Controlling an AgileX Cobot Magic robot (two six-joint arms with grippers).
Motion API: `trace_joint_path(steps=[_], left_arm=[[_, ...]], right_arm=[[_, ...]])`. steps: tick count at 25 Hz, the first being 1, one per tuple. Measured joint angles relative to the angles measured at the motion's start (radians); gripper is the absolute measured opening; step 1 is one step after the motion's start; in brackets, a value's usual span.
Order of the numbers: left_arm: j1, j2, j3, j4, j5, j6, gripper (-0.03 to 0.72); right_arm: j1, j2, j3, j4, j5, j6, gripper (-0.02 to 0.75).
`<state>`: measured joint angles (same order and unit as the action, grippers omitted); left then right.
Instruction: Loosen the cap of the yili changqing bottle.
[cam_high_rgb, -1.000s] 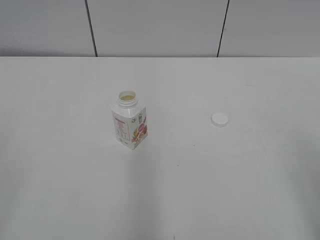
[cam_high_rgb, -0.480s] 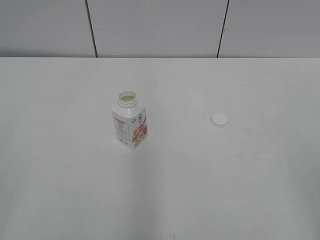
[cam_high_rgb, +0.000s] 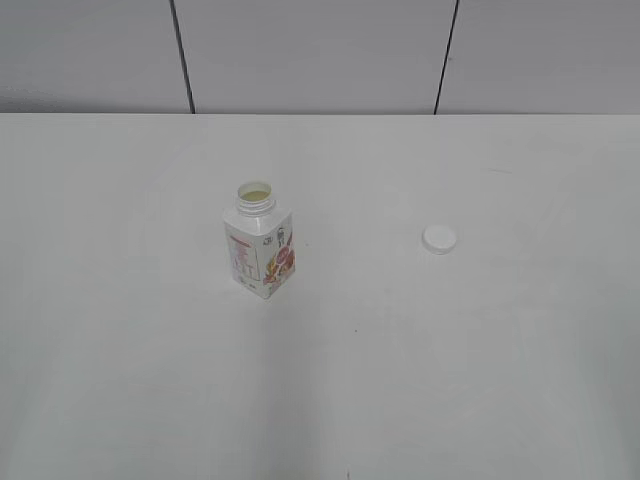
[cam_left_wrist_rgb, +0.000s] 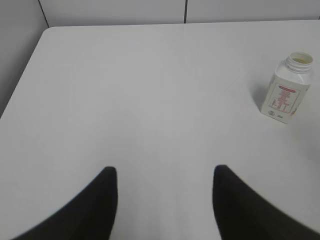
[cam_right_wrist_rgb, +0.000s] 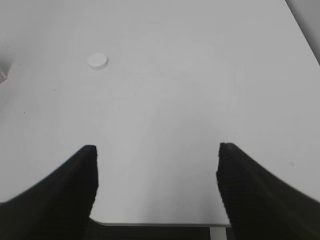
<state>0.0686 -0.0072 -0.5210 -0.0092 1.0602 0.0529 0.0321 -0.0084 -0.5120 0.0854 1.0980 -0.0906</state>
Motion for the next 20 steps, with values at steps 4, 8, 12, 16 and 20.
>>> trace_joint_path(steps=[4,8,12,16,20], left_arm=[[0.000,0.000,0.000,0.000,0.000,0.000,0.385],[0.000,0.000,0.000,-0.001,0.000,0.000,0.383],[0.000,0.000,0.000,-0.003,0.000,0.000,0.379],[0.000,0.000,0.000,-0.003,0.000,0.000,0.379],[0.000,0.000,0.000,-0.004,0.000,0.000,0.378]], right_arm=[[0.000,0.000,0.000,0.000,0.000,0.000,0.585],[0.000,0.000,0.000,0.001,0.000,0.000,0.585],[0.000,0.000,0.000,0.001,0.000,0.001,0.585],[0.000,0.000,0.000,0.001,0.000,0.001,0.585],[0.000,0.000,0.000,0.001,0.000,0.001,0.585]])
